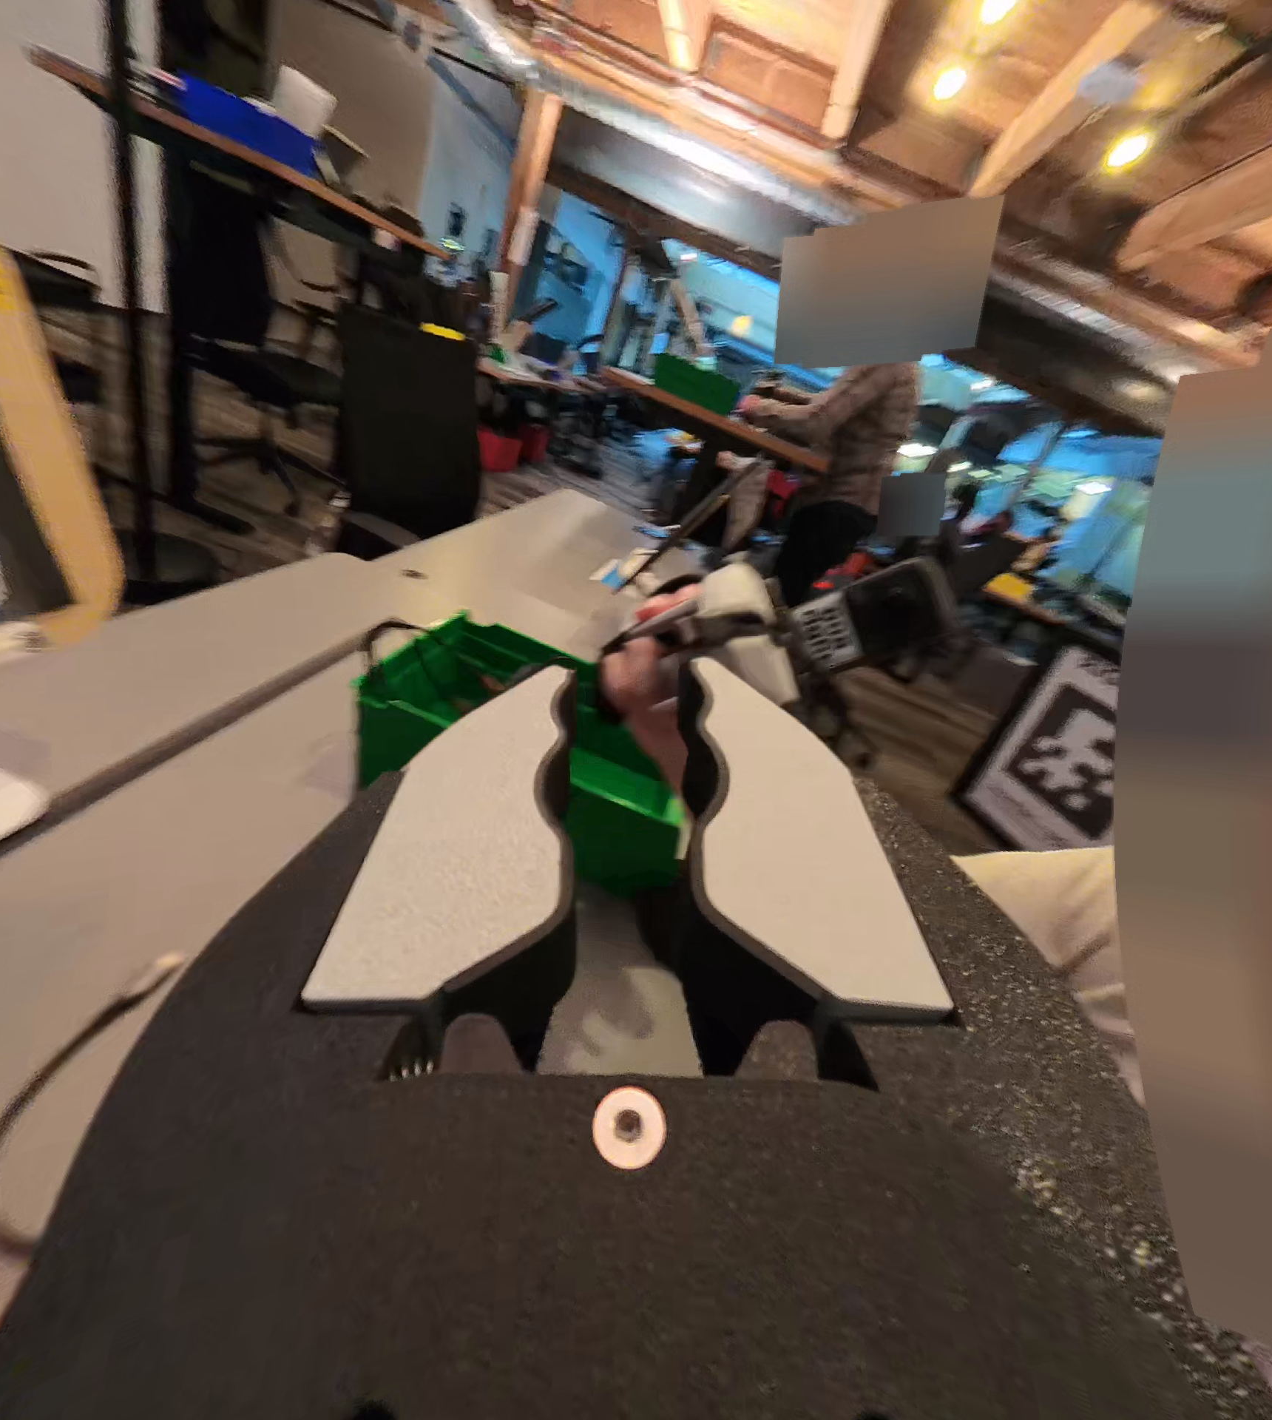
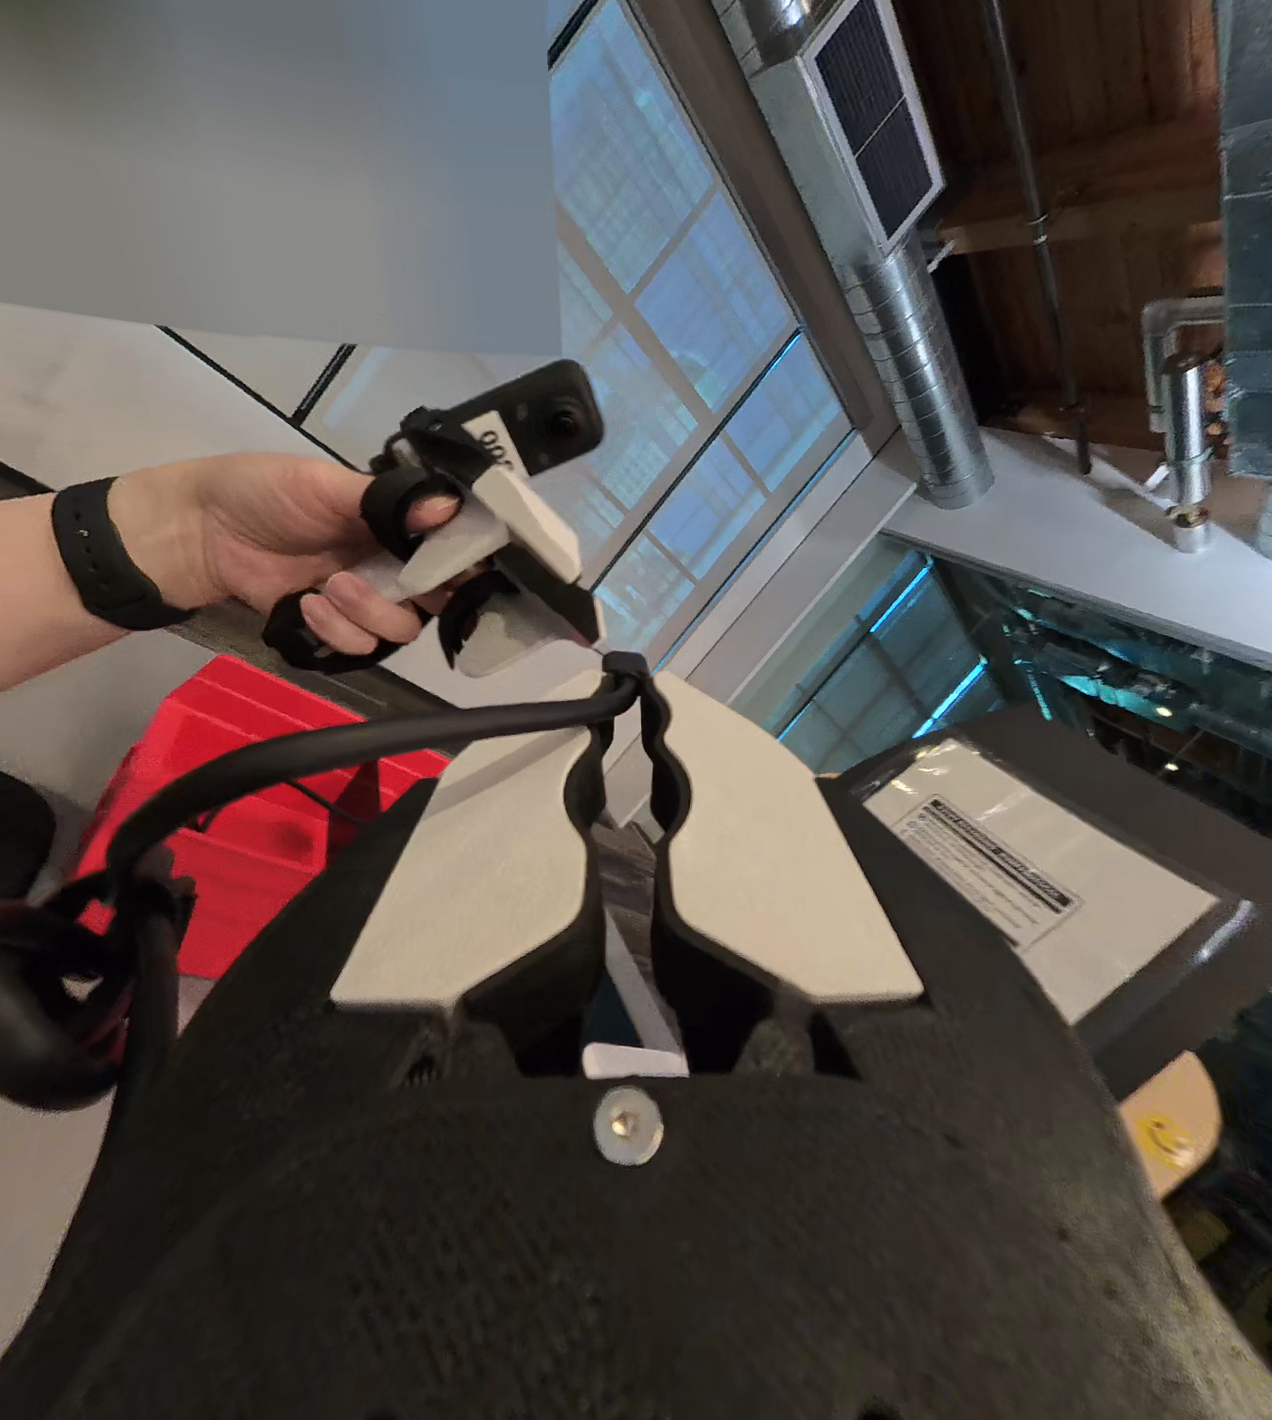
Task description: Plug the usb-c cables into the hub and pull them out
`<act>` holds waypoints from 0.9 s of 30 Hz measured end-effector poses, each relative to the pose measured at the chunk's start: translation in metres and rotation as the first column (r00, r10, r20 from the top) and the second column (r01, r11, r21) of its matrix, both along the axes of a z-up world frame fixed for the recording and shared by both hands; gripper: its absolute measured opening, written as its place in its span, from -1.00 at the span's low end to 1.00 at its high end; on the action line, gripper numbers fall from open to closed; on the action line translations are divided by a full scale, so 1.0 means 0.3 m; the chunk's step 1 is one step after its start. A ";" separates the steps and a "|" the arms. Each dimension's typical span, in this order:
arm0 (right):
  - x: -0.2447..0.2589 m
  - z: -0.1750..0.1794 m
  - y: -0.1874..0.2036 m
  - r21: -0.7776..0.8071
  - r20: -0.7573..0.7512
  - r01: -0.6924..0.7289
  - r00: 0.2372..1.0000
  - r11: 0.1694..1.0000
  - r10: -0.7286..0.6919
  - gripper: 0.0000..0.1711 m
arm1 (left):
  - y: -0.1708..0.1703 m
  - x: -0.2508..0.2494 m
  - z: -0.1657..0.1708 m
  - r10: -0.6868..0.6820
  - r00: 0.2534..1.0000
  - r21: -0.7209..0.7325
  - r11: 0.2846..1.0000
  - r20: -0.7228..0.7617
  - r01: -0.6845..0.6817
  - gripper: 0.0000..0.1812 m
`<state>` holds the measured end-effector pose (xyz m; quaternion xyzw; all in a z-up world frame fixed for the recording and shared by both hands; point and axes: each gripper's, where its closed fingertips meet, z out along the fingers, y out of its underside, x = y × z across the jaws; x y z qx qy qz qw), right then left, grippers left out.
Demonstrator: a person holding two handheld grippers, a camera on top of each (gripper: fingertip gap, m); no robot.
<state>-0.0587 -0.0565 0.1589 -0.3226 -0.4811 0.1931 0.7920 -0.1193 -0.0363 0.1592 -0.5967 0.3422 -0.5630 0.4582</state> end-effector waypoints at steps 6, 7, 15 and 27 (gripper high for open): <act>0.112 0.075 -0.020 0.027 0.028 0.070 0.997 0.997 -0.071 -0.92 | 0.060 -0.014 -0.085 0.203 0.954 0.204 0.966 -0.221 -0.158 -0.74; 0.130 0.086 -0.025 0.026 0.031 0.076 0.997 0.997 -0.077 -0.92 | 0.056 0.004 -0.107 0.188 0.949 0.205 0.969 -0.255 -0.137 -0.74; 0.231 0.127 -0.104 0.037 0.092 0.053 0.994 0.998 -0.057 -0.92 | 0.131 0.210 -0.536 0.133 0.696 0.074 0.991 -0.706 -0.115 -0.89; 0.426 0.191 -0.188 0.076 0.016 0.029 0.999 0.997 -0.030 -0.92 | 0.231 0.164 -0.848 0.051 0.233 0.071 0.995 -0.971 0.077 -0.55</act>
